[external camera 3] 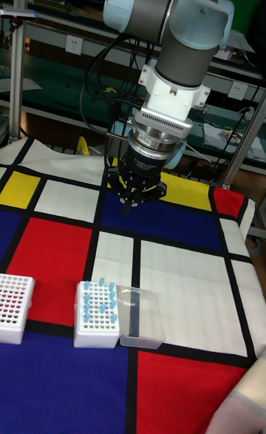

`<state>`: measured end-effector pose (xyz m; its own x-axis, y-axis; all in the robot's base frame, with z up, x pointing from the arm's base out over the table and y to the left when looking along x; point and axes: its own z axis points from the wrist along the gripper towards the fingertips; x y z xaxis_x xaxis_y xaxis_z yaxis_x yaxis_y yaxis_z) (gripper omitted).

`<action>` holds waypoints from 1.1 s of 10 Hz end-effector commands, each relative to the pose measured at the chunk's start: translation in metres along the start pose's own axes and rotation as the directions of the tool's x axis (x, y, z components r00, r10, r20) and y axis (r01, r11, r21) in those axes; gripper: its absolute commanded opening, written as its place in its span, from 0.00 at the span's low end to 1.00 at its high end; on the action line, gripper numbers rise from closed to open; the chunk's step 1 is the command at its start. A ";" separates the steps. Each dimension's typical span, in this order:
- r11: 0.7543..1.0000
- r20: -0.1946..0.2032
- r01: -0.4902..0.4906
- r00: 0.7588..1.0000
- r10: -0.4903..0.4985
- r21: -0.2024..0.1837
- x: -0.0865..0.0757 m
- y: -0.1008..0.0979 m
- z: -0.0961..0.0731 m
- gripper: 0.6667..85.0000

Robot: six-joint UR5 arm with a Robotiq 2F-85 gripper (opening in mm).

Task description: Transfer all medium pipette tips from one holder to another

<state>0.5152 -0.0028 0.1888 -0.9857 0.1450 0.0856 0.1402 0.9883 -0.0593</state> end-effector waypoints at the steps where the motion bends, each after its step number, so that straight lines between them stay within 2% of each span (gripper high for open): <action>1: 1.000 0.000 -0.014 1.000 0.014 -0.013 0.000 0.003 -0.001 0.00; 11: 1.000 0.000 -0.016 1.000 0.016 -0.013 0.000 0.003 -0.001 0.00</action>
<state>0.5152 -0.0029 0.1888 -0.9839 0.1571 0.0847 0.1523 0.9865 -0.0605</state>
